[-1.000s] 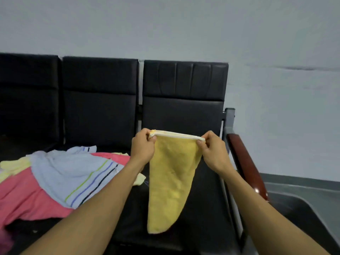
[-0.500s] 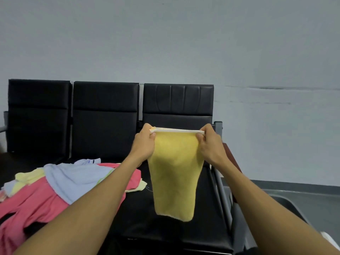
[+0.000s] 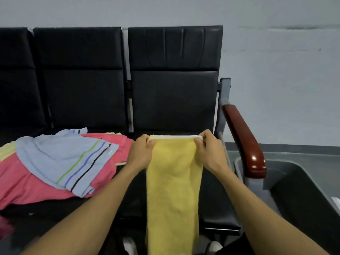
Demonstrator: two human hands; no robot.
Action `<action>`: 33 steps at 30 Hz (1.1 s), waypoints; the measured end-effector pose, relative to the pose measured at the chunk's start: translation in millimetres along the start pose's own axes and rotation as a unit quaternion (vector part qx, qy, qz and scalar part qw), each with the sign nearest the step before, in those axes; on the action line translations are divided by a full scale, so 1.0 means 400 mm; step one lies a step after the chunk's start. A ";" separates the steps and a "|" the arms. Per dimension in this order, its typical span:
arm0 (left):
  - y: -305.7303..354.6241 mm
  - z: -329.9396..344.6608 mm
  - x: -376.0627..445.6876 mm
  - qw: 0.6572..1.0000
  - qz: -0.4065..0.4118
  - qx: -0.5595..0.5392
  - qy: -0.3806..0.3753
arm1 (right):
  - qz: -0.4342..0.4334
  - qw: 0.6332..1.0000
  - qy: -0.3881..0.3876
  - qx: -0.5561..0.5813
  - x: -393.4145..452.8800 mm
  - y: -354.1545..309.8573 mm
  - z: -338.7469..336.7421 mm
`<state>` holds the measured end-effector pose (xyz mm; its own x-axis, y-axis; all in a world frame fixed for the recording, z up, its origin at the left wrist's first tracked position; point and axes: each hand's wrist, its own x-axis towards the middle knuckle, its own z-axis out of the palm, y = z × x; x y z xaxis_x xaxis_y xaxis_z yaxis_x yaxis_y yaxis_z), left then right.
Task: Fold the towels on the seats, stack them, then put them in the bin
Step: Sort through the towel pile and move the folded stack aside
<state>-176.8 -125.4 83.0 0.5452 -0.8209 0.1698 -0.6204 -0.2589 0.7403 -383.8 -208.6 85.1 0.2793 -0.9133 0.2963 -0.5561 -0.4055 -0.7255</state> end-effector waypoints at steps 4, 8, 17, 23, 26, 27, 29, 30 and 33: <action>-0.108 0.100 0.036 1.000 -0.011 0.007 -0.012 | 0.018 0.999 -0.028 0.040 0.020 0.108 0.098; -0.185 0.167 0.069 1.000 -0.025 0.005 0.016 | 0.069 0.992 -0.084 0.066 0.047 0.181 0.172; -0.200 0.198 0.098 0.961 -0.128 -0.208 -0.131 | 0.117 0.960 -0.195 0.162 0.084 0.217 0.194; -0.188 0.208 0.104 0.929 -0.183 -0.298 -0.123 | 0.178 0.953 -0.090 0.227 0.106 0.231 0.201; -0.216 0.214 0.103 0.948 -0.164 -0.247 -0.115 | 0.196 0.955 -0.078 0.208 0.102 0.256 0.210; -0.224 0.215 0.100 0.949 -0.164 -0.239 -0.127 | 0.211 0.955 -0.083 0.189 0.098 0.263 0.215; -0.232 0.215 0.091 0.947 -0.172 -0.219 -0.158 | 0.252 0.949 -0.107 0.154 0.085 0.279 0.227; -0.228 0.212 0.086 0.943 -0.181 -0.211 -0.184 | 0.271 0.944 -0.128 0.139 0.078 0.284 0.230; -0.226 0.202 0.074 0.920 -0.201 -0.185 -0.282 | 0.305 0.921 -0.208 0.127 0.061 0.287 0.228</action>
<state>-150.1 -167.5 -31.4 0.2451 -0.8574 -0.4526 -0.1409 -0.4933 0.8584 -369.5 -274.1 -47.5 0.2807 -0.8535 -0.4390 -0.5219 0.2481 -0.8161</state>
